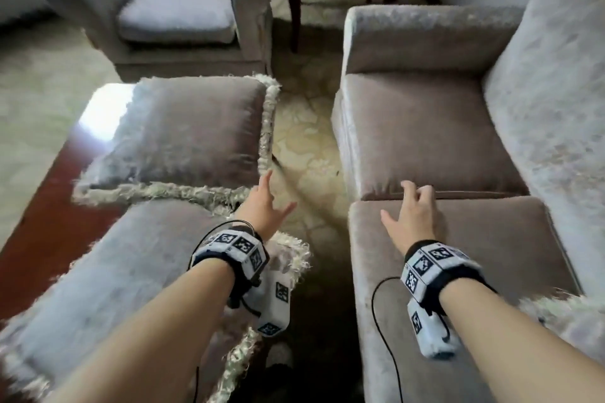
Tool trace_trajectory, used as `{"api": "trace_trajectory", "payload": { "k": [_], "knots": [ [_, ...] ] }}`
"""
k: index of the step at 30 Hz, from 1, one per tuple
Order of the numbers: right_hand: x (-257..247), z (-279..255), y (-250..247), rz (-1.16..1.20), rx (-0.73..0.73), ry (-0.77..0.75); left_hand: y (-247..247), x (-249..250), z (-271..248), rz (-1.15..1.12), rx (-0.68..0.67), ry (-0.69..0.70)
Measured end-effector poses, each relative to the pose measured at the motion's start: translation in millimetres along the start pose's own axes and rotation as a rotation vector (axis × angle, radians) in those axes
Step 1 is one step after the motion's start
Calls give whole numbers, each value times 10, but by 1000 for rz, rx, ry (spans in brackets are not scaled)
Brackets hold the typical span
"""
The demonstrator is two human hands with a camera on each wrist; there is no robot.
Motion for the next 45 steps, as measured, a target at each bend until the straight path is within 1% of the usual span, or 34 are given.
{"api": "trace_trajectory", "payload": {
  "k": [2, 4, 9, 12, 14, 17, 19, 22, 24, 27, 30, 33, 36, 39, 40, 42, 45],
  "knots": [
    [-590, -67, 311, -75, -82, -114, -262, -644, -69, 16, 46, -116],
    [-1124, -208, 655, -73, -178, -223, -442, -1253, -202, 21, 71, -213],
    [-2219, -717, 1547, -219, -446, -537, -776, -2549, -590, 151, 182, -451],
    [-2731, -1025, 2048, -290, -574, -692, -905, -3041, -823, 258, 248, -553],
    [-3071, -1192, 2356, -304, -637, -774, -892, -3294, -910, 258, 277, -590],
    [-3445, -1332, 2790, -312, -685, -836, -819, -3654, -1004, 217, 280, -668],
    [-3544, -1338, 3027, -366, -659, -874, -740, -3901, -1092, 200, 257, -724],
    [-3546, -1196, 3218, -421, -578, -887, -595, -4358, -1343, 90, 264, -882],
    [-3479, -1108, 3265, -381, -581, -858, -485, -4589, -1565, -6, 303, -983],
    [-3361, -1016, 3280, -307, -578, -818, -357, -4713, -1764, -140, 361, -1040],
    [-3220, -988, 3381, -291, -667, -734, -306, -4705, -1891, -276, 400, -1079],
    [-3172, -969, 3491, -301, -806, -709, -231, -4702, -2070, -407, 406, -1113],
    [-3160, -907, 3559, -313, -881, -696, -29, -4721, -2270, -550, 343, -1087],
    [-3099, -894, 3590, -306, -913, -614, 95, -4680, -2346, -732, 288, -1028],
    [-3098, -906, 3604, -299, -917, -611, 103, -4686, -2350, -781, 303, -1017],
    [-3119, -918, 3605, -286, -899, -619, 95, -4732, -2358, -842, 385, -982],
    [-3187, -928, 3511, -261, -804, -660, 18, -4745, -2396, -802, 514, -920]
  ]
}}
Point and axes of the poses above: each hand's wrist, its own z-axis towards the middle knuckle, its own y-axis out of the palm, x = y × z, the point moved 10 cm from there along z, towards the middle knuckle, and after that the axes turned 6 degrees about x, right-handed, at the moved point
